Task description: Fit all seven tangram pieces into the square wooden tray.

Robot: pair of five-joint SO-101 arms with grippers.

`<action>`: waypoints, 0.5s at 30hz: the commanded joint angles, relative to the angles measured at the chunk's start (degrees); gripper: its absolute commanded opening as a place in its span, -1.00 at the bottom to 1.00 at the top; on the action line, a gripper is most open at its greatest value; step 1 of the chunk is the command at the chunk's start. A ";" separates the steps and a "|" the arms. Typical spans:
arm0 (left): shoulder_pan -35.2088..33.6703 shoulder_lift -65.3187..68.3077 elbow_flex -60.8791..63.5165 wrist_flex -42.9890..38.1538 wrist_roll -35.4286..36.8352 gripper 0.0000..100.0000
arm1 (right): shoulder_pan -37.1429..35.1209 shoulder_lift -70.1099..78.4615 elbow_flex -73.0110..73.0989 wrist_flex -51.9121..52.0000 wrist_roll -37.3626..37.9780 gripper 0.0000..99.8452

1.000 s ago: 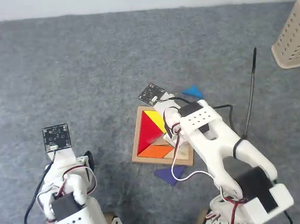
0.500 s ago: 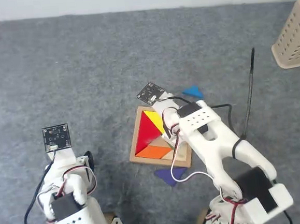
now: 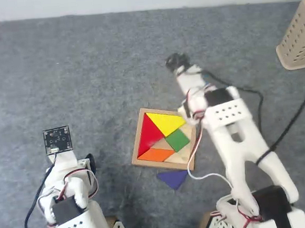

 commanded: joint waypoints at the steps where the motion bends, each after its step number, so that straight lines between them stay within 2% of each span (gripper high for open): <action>1: 0.00 -0.70 -1.10 0.18 0.53 -0.55 | 1.27 3.38 -9.67 1.63 -0.88 -0.62; 8: 0.00 -0.70 -1.10 0.18 0.53 -0.55 | 2.59 22.37 -23.74 -2.33 0.44 -0.61; 11: 0.00 -0.70 -1.10 0.18 0.53 -0.55 | 4.70 30.02 -31.21 -2.15 4.04 -0.61; 15: 0.00 -0.70 -1.10 0.18 0.53 -0.55 | 6.46 38.73 -39.12 0.40 4.31 -0.61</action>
